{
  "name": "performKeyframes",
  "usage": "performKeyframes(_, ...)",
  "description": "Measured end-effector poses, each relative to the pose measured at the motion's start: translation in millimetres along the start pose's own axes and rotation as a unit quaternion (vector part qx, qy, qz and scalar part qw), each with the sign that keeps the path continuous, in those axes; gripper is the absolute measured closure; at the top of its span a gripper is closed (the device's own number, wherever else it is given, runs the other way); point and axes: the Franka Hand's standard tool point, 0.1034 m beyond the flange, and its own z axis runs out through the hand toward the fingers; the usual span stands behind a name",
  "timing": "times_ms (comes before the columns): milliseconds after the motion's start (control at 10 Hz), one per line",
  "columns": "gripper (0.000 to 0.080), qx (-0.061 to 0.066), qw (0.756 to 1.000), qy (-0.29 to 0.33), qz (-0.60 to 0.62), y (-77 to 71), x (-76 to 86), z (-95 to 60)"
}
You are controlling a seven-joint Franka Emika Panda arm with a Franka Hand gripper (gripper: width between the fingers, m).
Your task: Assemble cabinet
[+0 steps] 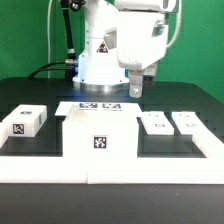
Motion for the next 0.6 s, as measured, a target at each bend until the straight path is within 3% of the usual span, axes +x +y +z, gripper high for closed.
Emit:
performKeyframes(200,0.0002,-0.001,0.999,-0.014,-0.041,2.3,-11.8,1.8)
performKeyframes(600,0.0002,-0.003,0.999,-0.013,-0.047,2.9,-11.8,2.1)
